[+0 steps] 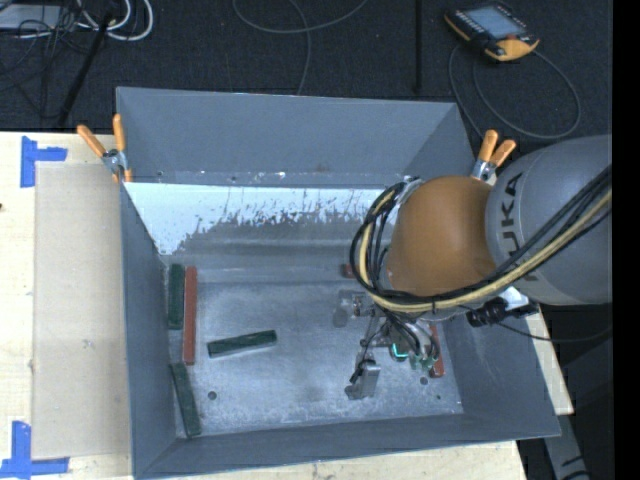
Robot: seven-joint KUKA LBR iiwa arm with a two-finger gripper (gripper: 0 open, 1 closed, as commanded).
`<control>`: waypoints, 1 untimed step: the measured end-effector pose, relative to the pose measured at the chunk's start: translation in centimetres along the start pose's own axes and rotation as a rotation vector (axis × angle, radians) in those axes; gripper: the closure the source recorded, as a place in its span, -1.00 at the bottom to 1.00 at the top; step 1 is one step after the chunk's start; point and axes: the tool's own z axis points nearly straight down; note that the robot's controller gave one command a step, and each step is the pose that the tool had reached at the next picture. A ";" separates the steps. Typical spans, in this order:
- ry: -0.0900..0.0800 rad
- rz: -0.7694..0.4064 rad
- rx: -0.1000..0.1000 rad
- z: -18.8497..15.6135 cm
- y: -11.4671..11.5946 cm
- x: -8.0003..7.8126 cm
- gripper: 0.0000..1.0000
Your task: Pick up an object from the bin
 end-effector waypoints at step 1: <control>-0.008 0.001 0.000 -0.4 0.0 -0.2 -1.00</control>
Offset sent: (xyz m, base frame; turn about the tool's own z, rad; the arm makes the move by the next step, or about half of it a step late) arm 0.0621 0.1449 -0.0726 -0.0781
